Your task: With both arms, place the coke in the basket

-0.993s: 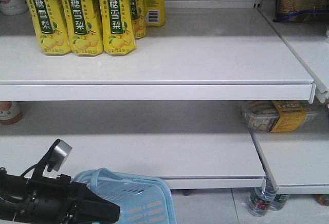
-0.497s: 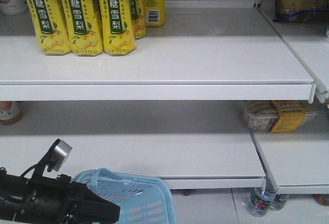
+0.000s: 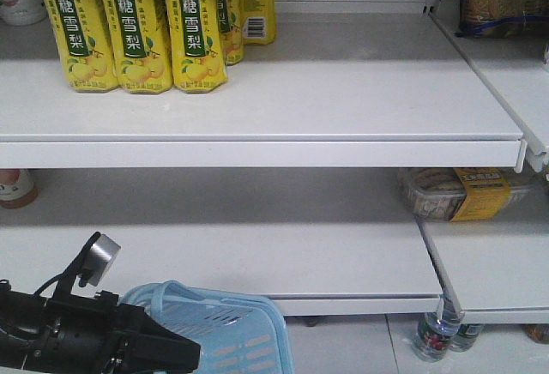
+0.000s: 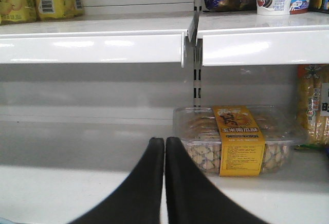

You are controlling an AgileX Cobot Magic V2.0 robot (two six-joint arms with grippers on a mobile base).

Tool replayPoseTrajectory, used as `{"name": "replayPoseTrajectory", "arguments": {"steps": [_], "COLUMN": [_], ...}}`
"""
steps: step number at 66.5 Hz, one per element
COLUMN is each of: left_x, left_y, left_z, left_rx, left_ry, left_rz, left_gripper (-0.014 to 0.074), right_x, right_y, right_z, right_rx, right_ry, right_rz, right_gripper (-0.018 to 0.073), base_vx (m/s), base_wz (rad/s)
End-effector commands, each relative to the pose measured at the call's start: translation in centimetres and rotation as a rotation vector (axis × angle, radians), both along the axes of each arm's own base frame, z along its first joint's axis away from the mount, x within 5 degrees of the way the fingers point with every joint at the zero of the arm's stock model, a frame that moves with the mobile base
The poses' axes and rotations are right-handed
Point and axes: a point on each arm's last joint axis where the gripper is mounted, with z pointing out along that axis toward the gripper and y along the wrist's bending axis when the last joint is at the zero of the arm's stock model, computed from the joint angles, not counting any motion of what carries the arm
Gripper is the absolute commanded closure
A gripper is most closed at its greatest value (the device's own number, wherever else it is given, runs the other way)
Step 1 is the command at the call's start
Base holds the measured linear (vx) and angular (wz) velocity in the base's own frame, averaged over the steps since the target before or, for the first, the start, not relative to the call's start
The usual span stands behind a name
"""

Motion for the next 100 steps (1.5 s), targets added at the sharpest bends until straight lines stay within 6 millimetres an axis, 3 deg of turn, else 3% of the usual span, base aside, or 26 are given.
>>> {"name": "replayPoseTrajectory", "arguments": {"steps": [1,41,49,76,100], "left_x": [0.2,0.0,-0.7,-6.0,-10.7], "left_y": [-0.5,-0.5,-0.5,0.4,2.2], "left_z": [2.2,2.2,2.9,8.2,12.2], "left_rx": [-0.145,-0.135,-0.147,-0.159,-0.089], "left_ry": [-0.030,-0.031,-0.062,-0.416,-0.812], "left_rz": [0.000,-0.015,-0.058,-0.046,0.165], "left_gripper": [0.0603,0.0603,0.0603,0.0603,0.0603], "right_x": [-0.2,-0.2,-0.2,-0.2,-0.2], "right_y": [0.1,0.1,0.1,0.1,0.1], "right_z": [1.2,1.2,1.2,1.2,1.2], "right_rx": [-0.006,-0.007,-0.006,-0.006,-0.006], "right_ry": [-0.065,-0.065,-0.065,-0.065,-0.065], "right_rz": [0.017,0.017,0.017,0.017,0.017], "right_gripper": [0.0569,0.0569,0.0569,0.0569,0.0569], "base_vx": [0.00,0.00,0.00,0.00,0.00], "base_wz": [0.00,0.00,0.00,0.00,0.00]}}
